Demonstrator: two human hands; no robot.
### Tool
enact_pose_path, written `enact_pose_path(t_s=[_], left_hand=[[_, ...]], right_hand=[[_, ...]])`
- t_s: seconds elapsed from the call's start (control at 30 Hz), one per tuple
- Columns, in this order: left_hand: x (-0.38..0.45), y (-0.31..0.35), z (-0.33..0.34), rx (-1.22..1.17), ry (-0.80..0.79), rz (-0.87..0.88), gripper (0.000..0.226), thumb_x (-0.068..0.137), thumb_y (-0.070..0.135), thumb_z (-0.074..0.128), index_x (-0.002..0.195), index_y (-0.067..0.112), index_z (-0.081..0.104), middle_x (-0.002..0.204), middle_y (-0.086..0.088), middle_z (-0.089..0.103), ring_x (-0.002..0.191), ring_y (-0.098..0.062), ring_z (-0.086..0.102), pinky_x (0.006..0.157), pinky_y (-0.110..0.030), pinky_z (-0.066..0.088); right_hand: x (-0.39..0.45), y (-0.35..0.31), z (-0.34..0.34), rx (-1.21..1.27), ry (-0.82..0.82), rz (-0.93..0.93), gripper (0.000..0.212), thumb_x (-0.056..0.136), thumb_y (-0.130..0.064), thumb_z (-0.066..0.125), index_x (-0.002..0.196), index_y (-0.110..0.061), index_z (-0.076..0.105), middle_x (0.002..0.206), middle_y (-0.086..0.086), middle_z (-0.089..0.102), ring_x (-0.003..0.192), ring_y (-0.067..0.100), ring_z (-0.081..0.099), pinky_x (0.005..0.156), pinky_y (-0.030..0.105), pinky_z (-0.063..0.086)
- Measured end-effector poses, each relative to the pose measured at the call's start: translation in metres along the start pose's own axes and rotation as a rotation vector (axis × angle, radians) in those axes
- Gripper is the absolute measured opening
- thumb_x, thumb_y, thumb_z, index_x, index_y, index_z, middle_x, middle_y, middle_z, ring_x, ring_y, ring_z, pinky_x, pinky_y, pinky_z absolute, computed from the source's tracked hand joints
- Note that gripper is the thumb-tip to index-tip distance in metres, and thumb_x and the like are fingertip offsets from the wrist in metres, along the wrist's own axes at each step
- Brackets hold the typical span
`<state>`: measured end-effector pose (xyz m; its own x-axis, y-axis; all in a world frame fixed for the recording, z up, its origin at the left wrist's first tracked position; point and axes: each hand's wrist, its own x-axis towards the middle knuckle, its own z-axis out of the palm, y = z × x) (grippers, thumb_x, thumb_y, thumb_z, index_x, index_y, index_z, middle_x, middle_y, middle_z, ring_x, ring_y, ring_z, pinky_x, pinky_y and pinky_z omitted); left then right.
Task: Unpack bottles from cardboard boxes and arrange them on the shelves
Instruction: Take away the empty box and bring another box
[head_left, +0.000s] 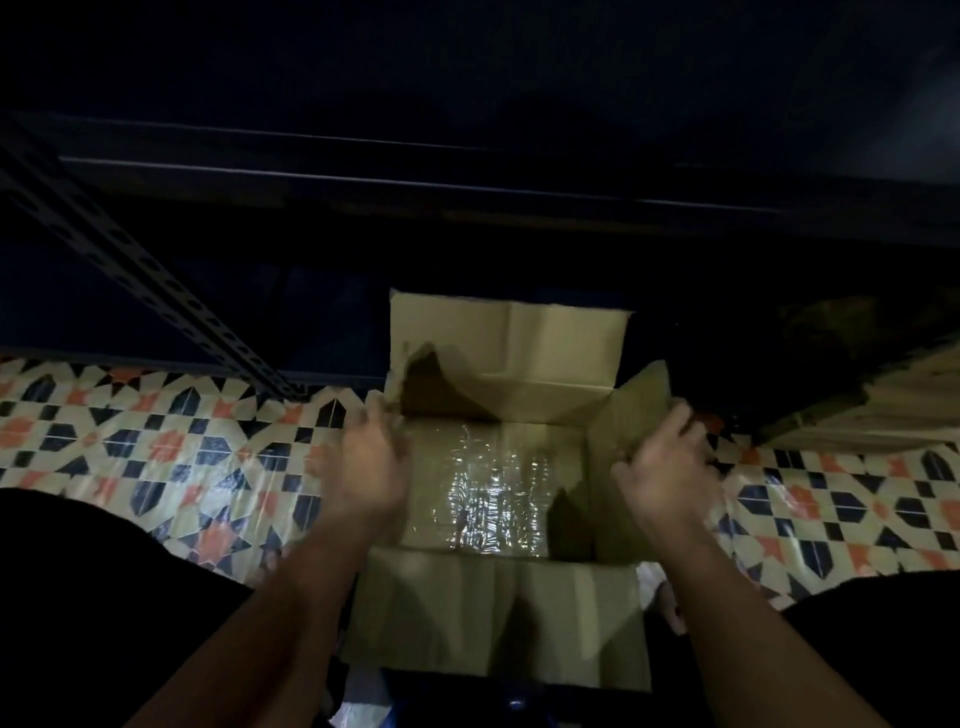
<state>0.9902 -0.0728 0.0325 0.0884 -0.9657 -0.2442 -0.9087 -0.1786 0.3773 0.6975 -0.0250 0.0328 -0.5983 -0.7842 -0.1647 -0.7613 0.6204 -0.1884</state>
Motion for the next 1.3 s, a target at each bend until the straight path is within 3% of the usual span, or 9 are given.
enact_pose_path(t_s=[0.07, 0.13, 0.3, 0.43, 0.57, 0.7, 0.93, 1.17, 1.3], left_hand=[[-0.010, 0.009, 0.017, -0.019, -0.073, 0.151, 0.047, 0.104, 0.042, 0.047, 0.146, 0.021, 0.038, 0.139, -0.006, 0.045, 0.117, -0.026, 0.055, 0.092, -0.040, 0.050], [-0.014, 0.005, 0.039, 0.069, -0.163, 0.254, 0.045, 0.106, 0.032, 0.045, 0.149, 0.024, 0.037, 0.145, -0.005, 0.042, 0.125, -0.022, 0.047, 0.098, -0.037, 0.048], [-0.014, -0.020, 0.064, 0.334, -0.290, 0.353, 0.091, 0.082, 0.008, 0.071, 0.158, 0.029, 0.025, 0.163, -0.003, 0.021, 0.146, -0.024, 0.027, 0.115, -0.041, 0.035], [0.013, -0.009, 0.051, 0.271, -0.222, 0.302, 0.100, 0.082, 0.009, 0.076, 0.158, 0.037, 0.019, 0.167, -0.005, 0.013, 0.151, -0.028, 0.017, 0.119, -0.046, 0.034], [0.068, 0.015, 0.028, 0.501, -0.087, 0.345, 0.150, 0.064, 0.040, 0.094, 0.156, 0.036, -0.025, 0.165, -0.018, -0.024, 0.154, -0.043, -0.009, 0.125, -0.060, 0.009], [0.110, 0.041, 0.019, 0.678, 0.025, 0.416, 0.164, 0.058, 0.046, 0.095, 0.147, 0.036, -0.043, 0.154, -0.023, -0.045, 0.147, -0.047, -0.031, 0.119, -0.071, 0.000], [0.137, 0.055, 0.017, 0.733, -0.020, 0.345, 0.174, 0.045, 0.060, 0.095, 0.144, 0.035, -0.046, 0.164, -0.028, -0.021, 0.148, -0.051, -0.025, 0.115, -0.076, -0.005], [0.084, 0.015, 0.040, 0.597, 0.178, 0.453, 0.138, 0.073, 0.039, 0.088, 0.158, 0.036, -0.021, 0.157, -0.030, 0.022, 0.150, -0.047, 0.011, 0.123, -0.064, 0.001], [0.044, -0.023, 0.070, 0.490, 0.238, 0.538, 0.121, 0.077, 0.014, 0.082, 0.163, 0.036, 0.000, 0.154, -0.029, 0.031, 0.146, -0.046, 0.025, 0.120, -0.066, 0.013]], right_hand=[[-0.009, -0.015, 0.007, -0.016, -0.026, -0.156, 0.075, 0.087, -0.037, 0.072, 0.139, -0.015, 0.024, 0.135, 0.017, 0.047, 0.111, 0.035, 0.060, 0.087, 0.047, 0.052], [-0.020, -0.023, 0.024, -0.063, -0.128, -0.303, 0.063, 0.093, -0.050, 0.060, 0.140, -0.020, 0.030, 0.137, 0.011, 0.046, 0.118, 0.032, 0.056, 0.095, 0.047, 0.046], [-0.036, -0.010, 0.065, -0.229, -0.449, -0.491, 0.068, 0.094, -0.041, 0.060, 0.152, -0.033, 0.025, 0.155, 0.005, 0.023, 0.140, 0.029, 0.027, 0.112, 0.071, 0.022], [-0.032, -0.008, 0.064, -0.225, -0.454, -0.523, 0.090, 0.084, -0.039, 0.073, 0.154, -0.034, 0.018, 0.157, 0.006, 0.016, 0.142, 0.032, 0.021, 0.114, 0.072, 0.016], [-0.028, -0.003, 0.066, -0.216, -0.443, -0.512, 0.092, 0.082, -0.033, 0.073, 0.155, -0.037, 0.017, 0.158, 0.004, 0.015, 0.142, 0.031, 0.018, 0.116, 0.069, 0.017], [-0.027, 0.001, 0.068, -0.218, -0.429, -0.517, 0.099, 0.077, -0.038, 0.075, 0.155, -0.038, 0.016, 0.157, 0.004, 0.013, 0.142, 0.032, 0.017, 0.117, 0.064, 0.019], [-0.023, 0.009, 0.068, -0.183, -0.398, -0.495, 0.098, 0.078, -0.038, 0.075, 0.157, -0.035, 0.017, 0.161, 0.007, 0.012, 0.145, 0.033, 0.015, 0.120, 0.052, 0.020], [-0.025, 0.010, 0.063, -0.034, -0.308, -0.411, 0.091, 0.087, -0.038, 0.070, 0.159, -0.029, 0.014, 0.156, 0.006, 0.024, 0.142, 0.028, 0.021, 0.115, 0.042, 0.028], [-0.029, 0.014, 0.062, 0.147, -0.213, -0.230, 0.123, 0.078, -0.038, 0.085, 0.161, -0.011, -0.001, 0.151, 0.013, 0.030, 0.138, 0.028, 0.025, 0.114, 0.039, 0.030]])
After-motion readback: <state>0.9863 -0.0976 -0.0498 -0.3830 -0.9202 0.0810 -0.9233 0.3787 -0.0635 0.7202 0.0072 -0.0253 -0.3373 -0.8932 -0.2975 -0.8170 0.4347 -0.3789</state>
